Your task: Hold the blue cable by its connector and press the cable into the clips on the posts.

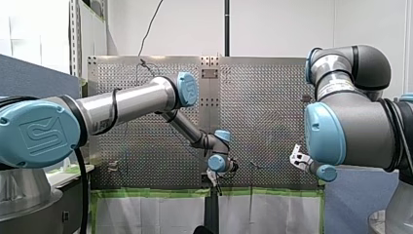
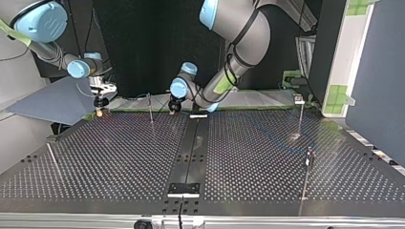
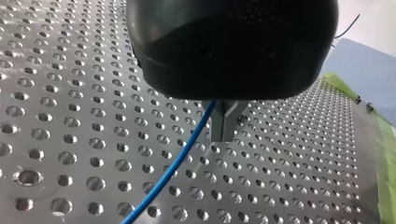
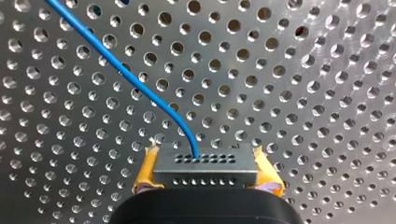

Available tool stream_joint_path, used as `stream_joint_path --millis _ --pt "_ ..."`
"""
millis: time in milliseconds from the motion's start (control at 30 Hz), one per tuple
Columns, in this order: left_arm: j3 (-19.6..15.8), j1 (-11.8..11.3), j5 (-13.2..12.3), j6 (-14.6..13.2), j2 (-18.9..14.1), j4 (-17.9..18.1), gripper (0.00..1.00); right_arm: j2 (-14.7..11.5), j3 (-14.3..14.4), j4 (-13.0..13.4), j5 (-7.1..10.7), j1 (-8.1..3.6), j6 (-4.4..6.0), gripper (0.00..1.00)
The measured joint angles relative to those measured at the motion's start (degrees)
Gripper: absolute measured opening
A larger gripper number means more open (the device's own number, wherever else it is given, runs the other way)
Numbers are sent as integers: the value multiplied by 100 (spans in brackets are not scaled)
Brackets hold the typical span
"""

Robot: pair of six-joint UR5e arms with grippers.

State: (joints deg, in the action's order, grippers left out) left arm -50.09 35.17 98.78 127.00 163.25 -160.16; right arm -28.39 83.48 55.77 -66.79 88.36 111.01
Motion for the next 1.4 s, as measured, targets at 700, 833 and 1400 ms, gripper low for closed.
stream_joint_path --millis 700,833,1400 --pt "10 33 10 -69 97 369 0 321 -561 -317 -41 59 -44 0" --pt "-75 19 10 -55 105 402 0 333 -637 -318 -51 66 -19 0" --pt "-170 88 -36 -35 105 557 0 531 -767 -328 -54 200 -92 0"
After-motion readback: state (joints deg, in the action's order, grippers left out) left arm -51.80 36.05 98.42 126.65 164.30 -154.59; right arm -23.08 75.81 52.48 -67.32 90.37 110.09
